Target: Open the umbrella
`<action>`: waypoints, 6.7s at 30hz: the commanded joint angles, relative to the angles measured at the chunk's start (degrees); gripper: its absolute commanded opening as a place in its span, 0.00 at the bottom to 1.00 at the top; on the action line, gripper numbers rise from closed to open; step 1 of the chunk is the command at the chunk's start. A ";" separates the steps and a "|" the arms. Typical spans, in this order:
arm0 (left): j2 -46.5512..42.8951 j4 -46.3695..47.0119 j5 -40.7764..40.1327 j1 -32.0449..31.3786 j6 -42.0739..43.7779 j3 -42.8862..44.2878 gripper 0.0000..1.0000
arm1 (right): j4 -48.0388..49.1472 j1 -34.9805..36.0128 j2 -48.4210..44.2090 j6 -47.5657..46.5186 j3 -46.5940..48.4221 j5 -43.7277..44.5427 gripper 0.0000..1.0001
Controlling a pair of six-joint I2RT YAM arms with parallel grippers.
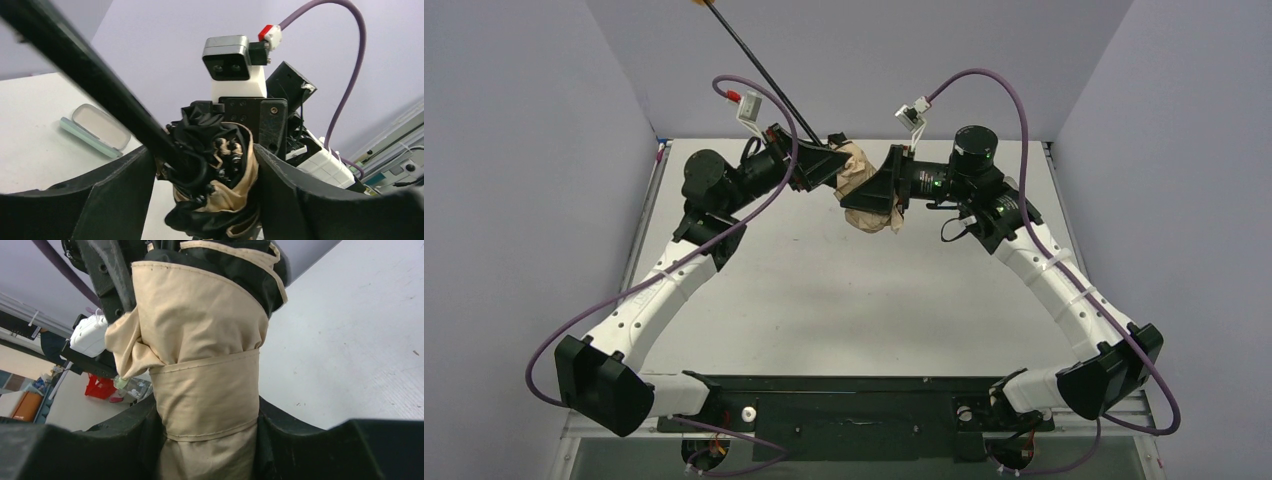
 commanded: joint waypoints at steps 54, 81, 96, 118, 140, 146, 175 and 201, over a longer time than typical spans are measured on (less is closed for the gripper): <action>0.13 -36.02 -33.89 0.96 -18.66 15.68 0.00 | -0.61 28.09 0.10 -77.22 5.05 66.24 0.38; -0.76 -33.26 -31.88 -0.77 -18.73 13.91 0.00 | -0.87 22.00 2.69 -78.27 3.19 64.10 0.00; 0.50 -33.32 -31.69 -1.61 -19.44 14.88 0.00 | -13.59 18.19 4.53 -71.16 9.14 36.65 0.00; 0.24 -33.12 -31.84 -1.91 -21.02 15.80 0.00 | -18.25 20.53 4.85 -74.53 4.07 37.71 0.00; -0.49 -33.61 -31.85 -2.35 -20.99 14.53 0.00 | 3.23 23.79 -8.13 -78.93 -4.39 58.27 0.52; -0.94 -33.65 -31.96 -2.56 -20.99 14.12 0.00 | 4.76 26.09 -6.55 -82.40 -4.73 59.54 0.44; -2.65 -33.97 -31.69 -4.01 -21.87 12.79 0.00 | 15.73 27.74 -0.67 -96.49 -9.54 73.82 0.27; -3.73 -33.52 -30.96 -4.11 -21.99 10.11 0.00 | 29.83 30.77 -0.27 -112.63 -13.74 82.03 0.25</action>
